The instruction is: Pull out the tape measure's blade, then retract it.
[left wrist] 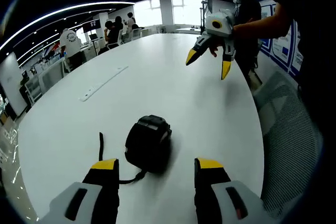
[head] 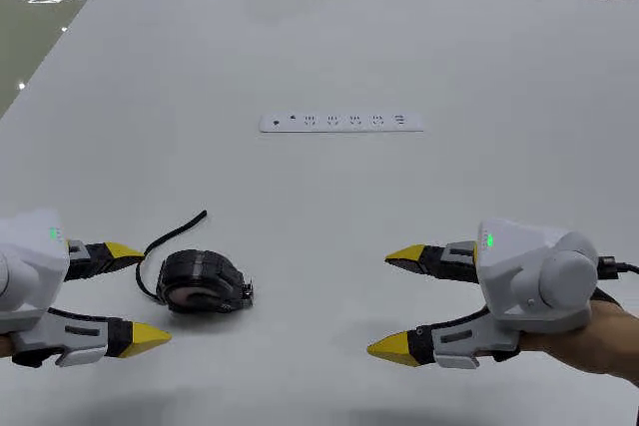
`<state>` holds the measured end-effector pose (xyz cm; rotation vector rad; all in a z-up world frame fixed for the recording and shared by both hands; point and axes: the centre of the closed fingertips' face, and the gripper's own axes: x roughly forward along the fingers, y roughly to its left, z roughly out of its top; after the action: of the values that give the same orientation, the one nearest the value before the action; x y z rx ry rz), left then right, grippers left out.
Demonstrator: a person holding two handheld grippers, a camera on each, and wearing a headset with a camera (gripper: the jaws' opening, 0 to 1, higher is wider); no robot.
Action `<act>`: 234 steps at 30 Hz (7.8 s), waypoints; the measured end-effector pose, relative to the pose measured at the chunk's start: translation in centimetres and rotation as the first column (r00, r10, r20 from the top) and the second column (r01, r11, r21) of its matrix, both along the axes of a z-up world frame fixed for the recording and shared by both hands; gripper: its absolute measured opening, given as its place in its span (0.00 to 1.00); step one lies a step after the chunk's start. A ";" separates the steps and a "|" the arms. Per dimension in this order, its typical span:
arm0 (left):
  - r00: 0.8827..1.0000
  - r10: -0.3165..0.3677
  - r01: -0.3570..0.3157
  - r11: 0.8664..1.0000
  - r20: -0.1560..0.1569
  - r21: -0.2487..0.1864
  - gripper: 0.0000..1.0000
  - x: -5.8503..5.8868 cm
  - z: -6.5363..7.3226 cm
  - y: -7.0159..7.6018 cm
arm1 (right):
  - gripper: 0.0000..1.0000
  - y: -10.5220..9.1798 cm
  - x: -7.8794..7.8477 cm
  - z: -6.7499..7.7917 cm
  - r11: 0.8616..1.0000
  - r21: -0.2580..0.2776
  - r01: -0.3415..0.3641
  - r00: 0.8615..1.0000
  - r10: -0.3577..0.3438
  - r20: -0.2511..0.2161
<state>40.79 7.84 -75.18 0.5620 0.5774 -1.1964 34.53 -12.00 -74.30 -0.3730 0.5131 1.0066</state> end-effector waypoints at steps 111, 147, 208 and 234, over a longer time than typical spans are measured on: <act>0.977 -0.196 0.209 0.957 -0.086 0.199 0.28 2.5 -4.4 -2.1 | 0.10 12.5 7.3 -7.7 0.930 -0.131 -0.342 0.939 0.342 -0.023; 0.977 -0.190 0.205 0.960 -0.092 0.191 0.28 2.3 -4.5 -2.3 | 0.10 10.2 6.6 -7.5 0.932 -0.122 -0.341 0.940 0.340 -0.031; 0.978 -0.185 0.198 0.967 -0.095 0.158 0.28 2.2 -4.5 -3.1 | 0.10 4.2 5.1 -7.6 0.946 -0.130 -0.297 0.955 0.294 -0.040; 0.978 -0.186 0.199 0.968 -0.097 0.151 0.28 2.1 -4.5 -3.2 | 0.10 2.6 4.7 -7.6 0.949 -0.131 -0.287 0.958 0.283 -0.048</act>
<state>42.92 4.61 -79.64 0.7200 0.7058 -1.3696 39.27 -9.44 -81.91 -0.5680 0.5664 1.2614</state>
